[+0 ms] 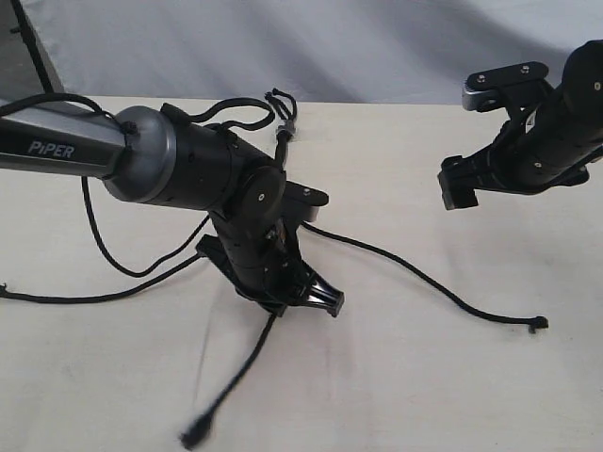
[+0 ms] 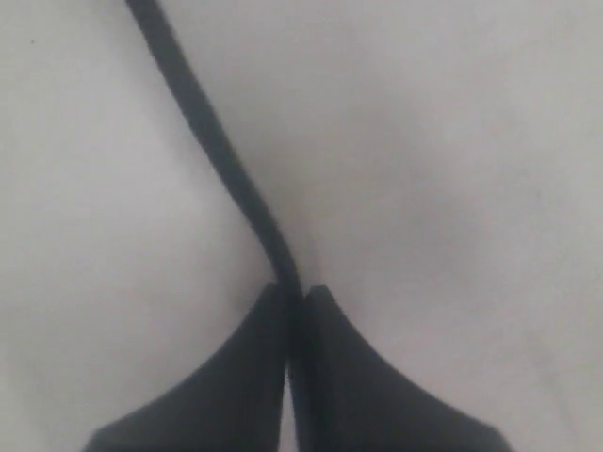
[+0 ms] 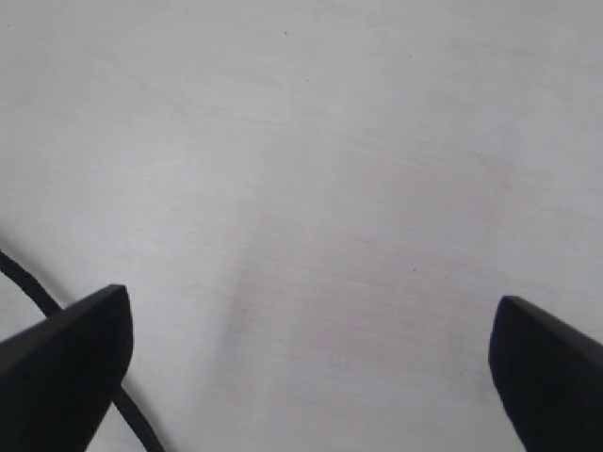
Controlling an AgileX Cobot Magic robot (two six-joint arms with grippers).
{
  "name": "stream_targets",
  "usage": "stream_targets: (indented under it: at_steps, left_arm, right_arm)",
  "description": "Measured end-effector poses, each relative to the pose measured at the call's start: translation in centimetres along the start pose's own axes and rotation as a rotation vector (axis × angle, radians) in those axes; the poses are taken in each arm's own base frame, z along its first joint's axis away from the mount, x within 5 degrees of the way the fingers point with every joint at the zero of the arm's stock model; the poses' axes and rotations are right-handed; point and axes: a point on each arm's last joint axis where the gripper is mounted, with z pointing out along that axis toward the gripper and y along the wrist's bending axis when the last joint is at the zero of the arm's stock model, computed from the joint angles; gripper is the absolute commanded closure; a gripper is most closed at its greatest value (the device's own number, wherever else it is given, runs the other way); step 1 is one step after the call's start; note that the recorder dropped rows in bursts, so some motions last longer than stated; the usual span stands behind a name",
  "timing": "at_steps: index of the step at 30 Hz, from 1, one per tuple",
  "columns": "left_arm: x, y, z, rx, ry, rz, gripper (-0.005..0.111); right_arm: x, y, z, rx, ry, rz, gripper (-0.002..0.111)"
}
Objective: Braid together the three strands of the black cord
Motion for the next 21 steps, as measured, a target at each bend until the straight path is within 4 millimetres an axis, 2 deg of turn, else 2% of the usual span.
stream_targets:
  at_steps: [5,11,14,17,21]
  left_arm:
    - [-0.6,-0.2,-0.8,-0.006,0.026,0.066,0.107]
    - [-2.3,0.5,-3.9,-0.144,0.044,0.246,0.107]
    - [-3.0,2.5,-5.2,-0.279,0.053,0.308,0.107]
    - [-3.5,5.4,-5.7,-0.381,0.067,0.313,0.107]
    - [-4.5,9.6,-5.8,-0.419,0.016,0.304,0.107]
  right_arm:
    - [0.0,0.0,0.0,-0.002,0.000,0.001,0.013]
    - [0.0,0.0,0.0,-0.003,0.000,0.001,0.013]
    - [0.0,0.0,0.0,-0.003,0.000,0.000,0.013]
    - [0.0,0.0,0.0,-0.004,0.000,0.002,0.013]
    - [0.0,0.0,0.0,-0.004,0.000,0.000,0.013]
